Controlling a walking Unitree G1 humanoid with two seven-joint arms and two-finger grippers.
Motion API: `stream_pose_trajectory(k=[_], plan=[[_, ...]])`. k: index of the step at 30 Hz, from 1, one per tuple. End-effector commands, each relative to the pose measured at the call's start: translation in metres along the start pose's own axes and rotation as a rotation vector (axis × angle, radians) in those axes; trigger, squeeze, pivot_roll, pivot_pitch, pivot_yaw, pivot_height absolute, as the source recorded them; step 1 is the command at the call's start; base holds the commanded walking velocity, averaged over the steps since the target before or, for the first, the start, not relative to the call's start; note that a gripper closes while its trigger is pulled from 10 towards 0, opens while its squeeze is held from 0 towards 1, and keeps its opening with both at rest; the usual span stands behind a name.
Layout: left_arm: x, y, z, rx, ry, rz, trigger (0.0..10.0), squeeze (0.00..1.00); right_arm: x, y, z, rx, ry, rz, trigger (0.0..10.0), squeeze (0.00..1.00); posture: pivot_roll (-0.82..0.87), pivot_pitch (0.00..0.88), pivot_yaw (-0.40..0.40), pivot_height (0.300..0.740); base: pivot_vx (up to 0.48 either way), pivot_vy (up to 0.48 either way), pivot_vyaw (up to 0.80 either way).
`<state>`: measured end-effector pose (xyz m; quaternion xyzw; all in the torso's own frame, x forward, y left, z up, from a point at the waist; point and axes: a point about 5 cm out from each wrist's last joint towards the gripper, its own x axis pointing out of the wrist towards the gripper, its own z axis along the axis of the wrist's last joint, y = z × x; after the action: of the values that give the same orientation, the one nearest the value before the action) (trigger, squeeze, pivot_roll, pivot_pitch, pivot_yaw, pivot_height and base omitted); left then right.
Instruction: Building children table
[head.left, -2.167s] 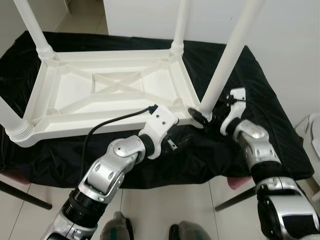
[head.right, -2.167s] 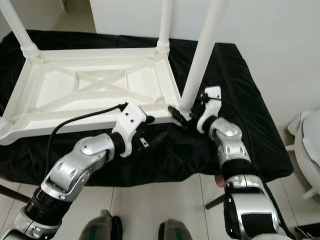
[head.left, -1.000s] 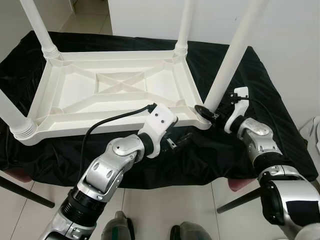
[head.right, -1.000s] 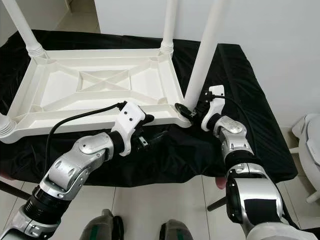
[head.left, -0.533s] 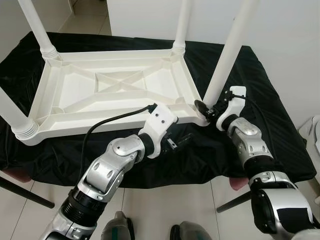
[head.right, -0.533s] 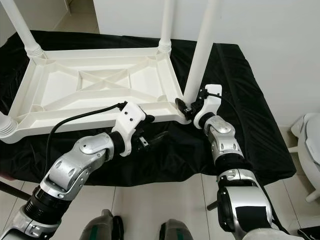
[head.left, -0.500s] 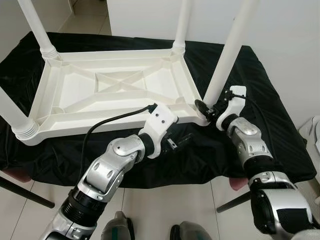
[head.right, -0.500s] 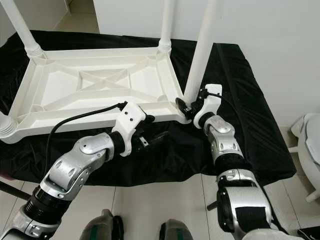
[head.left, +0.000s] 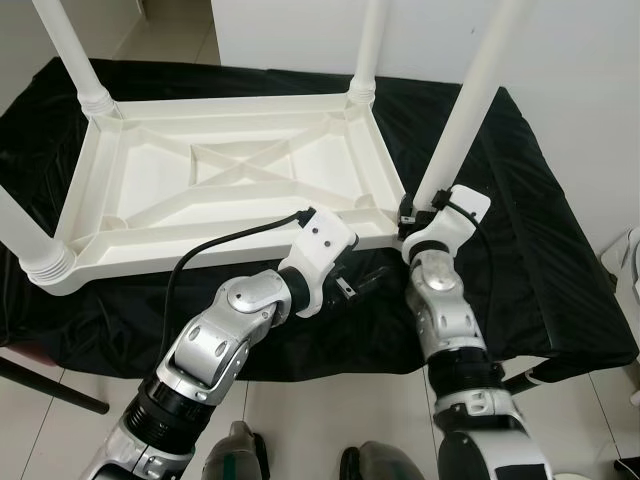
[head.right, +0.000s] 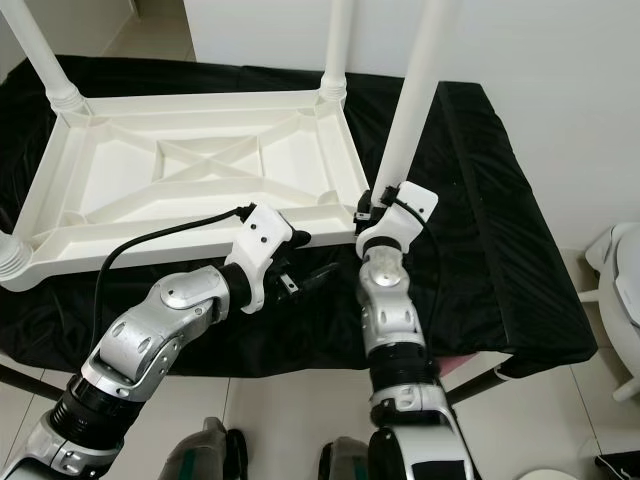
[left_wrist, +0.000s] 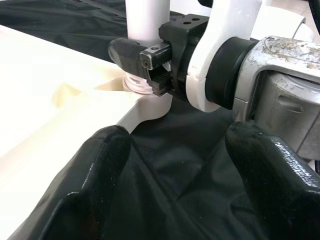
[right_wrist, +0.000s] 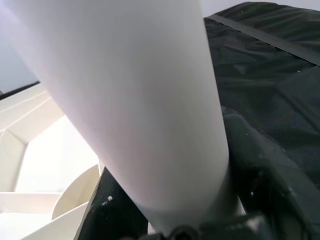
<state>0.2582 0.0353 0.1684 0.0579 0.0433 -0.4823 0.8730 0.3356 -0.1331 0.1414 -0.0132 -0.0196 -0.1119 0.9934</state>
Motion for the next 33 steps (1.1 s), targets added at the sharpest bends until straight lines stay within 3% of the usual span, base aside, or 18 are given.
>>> stream_pose_trajectory(k=[1,3,8,9,14,19,20,22,23,26,29,31,33], plan=[[-0.001,-0.004,0.000,0.002,0.004,-0.026,10.0,0.00,0.003,-0.015,0.002,-0.050,-0.005,-0.083,10.0,0.00,-0.13,0.049,-0.008,0.740,0.000,0.000,0.00],[-0.002,-0.004,-0.001,0.003,0.007,-0.027,10.0,0.00,0.003,-0.020,0.003,-0.056,-0.001,-0.106,10.0,0.00,-0.13,0.049,-0.009,0.740,0.000,0.000,0.00],[-0.002,-0.003,0.000,0.002,0.006,-0.019,10.0,0.00,-0.001,-0.014,0.003,-0.033,0.005,-0.097,10.0,0.00,-0.12,0.049,-0.010,0.740,0.000,0.000,0.00],[-0.002,-0.003,0.000,0.001,0.005,-0.019,10.0,0.00,-0.003,-0.011,0.005,0.003,0.002,-0.074,10.0,1.00,-0.13,0.051,-0.010,0.740,0.000,0.000,0.00],[-0.002,-0.003,0.000,0.000,0.005,-0.020,10.0,0.00,-0.005,-0.008,0.011,0.073,-0.024,-0.007,10.0,1.00,-0.13,0.049,-0.011,0.740,0.000,0.000,0.00],[-0.002,-0.003,0.000,0.000,0.004,-0.016,10.0,0.00,-0.004,-0.013,0.012,0.077,-0.030,0.021,10.0,1.00,-0.13,0.051,-0.013,0.740,0.000,0.000,0.00],[-0.002,-0.003,0.001,0.001,0.003,-0.016,10.0,0.00,-0.002,-0.014,0.013,0.074,-0.038,0.081,10.0,0.00,-0.12,0.050,-0.016,0.740,0.000,0.000,0.00],[-0.001,-0.003,0.001,0.001,0.002,-0.014,10.0,0.00,0.003,-0.021,0.014,0.040,-0.061,0.258,10.0,0.00,-0.13,0.049,-0.015,0.740,0.000,0.000,0.00],[-0.001,-0.003,0.001,0.001,0.002,-0.014,10.0,0.00,0.003,-0.021,0.014,0.040,-0.061,0.258,10.0,0.00,-0.13,0.049,-0.015,0.740,0.000,0.000,0.00],[-0.001,-0.003,0.001,0.001,0.001,-0.016,10.0,0.00,0.008,-0.033,0.011,-0.028,-0.045,0.472,10.0,0.00,-0.13,0.048,-0.012,0.740,0.000,0.000,0.00],[-0.001,-0.003,0.001,0.002,0.000,-0.017,10.0,0.00,0.009,-0.036,0.009,-0.059,-0.034,0.526,10.0,0.00,-0.13,0.048,-0.011,0.740,0.000,0.000,0.00],[0.000,-0.002,0.002,0.005,-0.003,-0.021,10.0,0.00,0.014,-0.045,0.003,-0.149,0.002,0.627,10.0,0.00,-0.14,0.046,-0.008,0.740,0.000,0.000,0.00],[0.000,-0.002,0.002,0.005,-0.003,-0.021,10.0,0.00,0.014,-0.045,0.003,-0.149,0.002,0.627,10.0,0.00,-0.14,0.046,-0.008,0.740,0.000,0.000,0.00]])
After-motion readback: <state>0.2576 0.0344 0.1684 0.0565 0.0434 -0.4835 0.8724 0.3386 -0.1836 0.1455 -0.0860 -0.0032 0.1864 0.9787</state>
